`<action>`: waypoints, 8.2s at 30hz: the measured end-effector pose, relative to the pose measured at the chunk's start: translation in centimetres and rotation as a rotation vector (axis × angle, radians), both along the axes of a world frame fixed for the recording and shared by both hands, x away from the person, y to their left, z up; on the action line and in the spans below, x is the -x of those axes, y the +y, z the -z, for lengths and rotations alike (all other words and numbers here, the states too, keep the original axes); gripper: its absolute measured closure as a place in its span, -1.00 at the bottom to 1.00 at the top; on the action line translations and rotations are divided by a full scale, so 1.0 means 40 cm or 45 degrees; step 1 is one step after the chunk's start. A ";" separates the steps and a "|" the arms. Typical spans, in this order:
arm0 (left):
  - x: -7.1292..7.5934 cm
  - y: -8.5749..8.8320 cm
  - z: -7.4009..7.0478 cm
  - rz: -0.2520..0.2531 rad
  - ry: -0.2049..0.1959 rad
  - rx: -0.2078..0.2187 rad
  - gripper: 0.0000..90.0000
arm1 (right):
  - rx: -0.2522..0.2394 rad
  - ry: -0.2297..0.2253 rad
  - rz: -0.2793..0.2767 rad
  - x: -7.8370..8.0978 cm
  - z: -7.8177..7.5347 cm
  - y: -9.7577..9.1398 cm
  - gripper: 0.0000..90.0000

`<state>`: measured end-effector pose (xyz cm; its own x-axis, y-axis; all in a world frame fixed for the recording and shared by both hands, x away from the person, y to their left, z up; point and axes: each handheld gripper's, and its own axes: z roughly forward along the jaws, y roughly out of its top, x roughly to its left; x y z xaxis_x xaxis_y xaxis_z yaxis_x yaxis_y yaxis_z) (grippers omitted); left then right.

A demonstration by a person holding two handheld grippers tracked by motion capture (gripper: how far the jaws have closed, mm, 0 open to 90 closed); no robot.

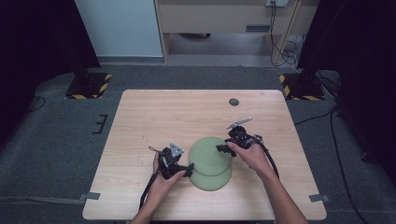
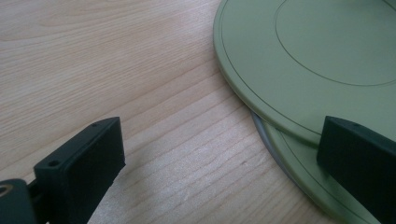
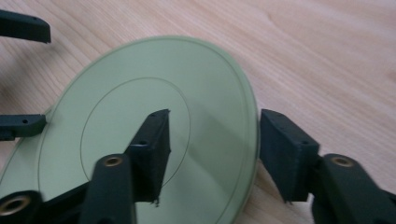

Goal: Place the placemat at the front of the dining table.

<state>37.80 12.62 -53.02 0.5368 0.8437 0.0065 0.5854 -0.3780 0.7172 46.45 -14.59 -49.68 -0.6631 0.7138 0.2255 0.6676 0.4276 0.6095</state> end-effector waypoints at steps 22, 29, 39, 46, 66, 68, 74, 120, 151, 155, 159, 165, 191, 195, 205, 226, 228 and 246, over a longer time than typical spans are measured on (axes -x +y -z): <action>0.000 -0.001 0.000 -0.015 0.006 0.003 -1.00 | -0.044 -0.049 -0.057 0.022 -0.033 -0.010 0.83; 0.000 -0.001 0.000 -0.016 0.006 0.004 -1.00 | -0.023 -0.059 -0.059 0.023 -0.033 -0.008 0.90; 0.002 0.001 -0.002 -0.008 0.001 0.010 -0.98 | -0.020 -0.082 -0.046 0.026 -0.045 -0.011 0.91; 0.001 0.015 -0.009 -0.023 -0.002 0.001 -0.95 | -0.058 -0.108 -0.031 0.030 -0.085 -0.030 0.91; -0.022 0.074 -0.028 -0.089 -0.014 0.015 -0.94 | -0.115 -0.159 -0.038 0.025 -0.186 -0.035 0.91; -0.027 0.079 -0.023 -0.094 -0.007 0.005 -0.94 | -0.114 -0.152 -0.037 0.023 -0.189 -0.033 0.91; -0.040 0.097 -0.024 -0.113 0.000 -0.008 -0.94 | -0.149 -0.164 -0.038 0.019 -0.207 -0.029 0.91; -0.107 0.285 0.003 -0.367 0.089 0.034 -0.92 | -0.223 -0.275 0.168 -0.178 -0.284 0.091 0.91; -0.106 0.300 0.017 -0.394 0.030 -0.002 -0.98 | -0.229 -0.295 0.207 -0.221 -0.258 0.197 0.91; -0.106 0.299 0.017 -0.394 0.030 -0.002 -0.98 | -0.231 -0.292 0.226 -0.233 -0.245 0.203 0.91; -0.106 0.299 0.017 -0.393 0.031 -0.004 -0.99 | -0.238 -0.280 0.233 -0.241 -0.236 0.215 0.91; -0.106 0.300 0.017 -0.393 0.030 -0.004 -0.99 | -0.277 -0.267 0.236 -0.248 -0.231 0.237 0.91; -0.106 0.299 0.017 -0.396 0.031 -0.009 -0.99 | -0.233 -0.279 0.316 -0.245 -0.204 0.166 0.91; -0.106 0.299 0.017 -0.396 0.032 -0.009 -0.99 | -0.220 -0.277 0.329 -0.247 -0.196 0.147 0.91; -0.107 0.298 0.017 -0.405 0.032 -0.011 -1.00 | -0.213 -0.267 0.359 -0.262 -0.185 0.122 0.91; -0.107 0.298 0.017 -0.407 0.033 -0.011 -1.00 | -0.176 -0.228 0.419 -0.295 -0.142 0.063 0.91; -0.107 0.298 0.017 -0.407 0.033 -0.011 -1.00 | -0.168 -0.227 0.419 -0.296 -0.137 0.057 0.91; -0.107 0.297 0.017 -0.410 0.033 -0.010 -1.00 | -0.124 -0.195 0.453 -0.305 -0.082 0.014 0.91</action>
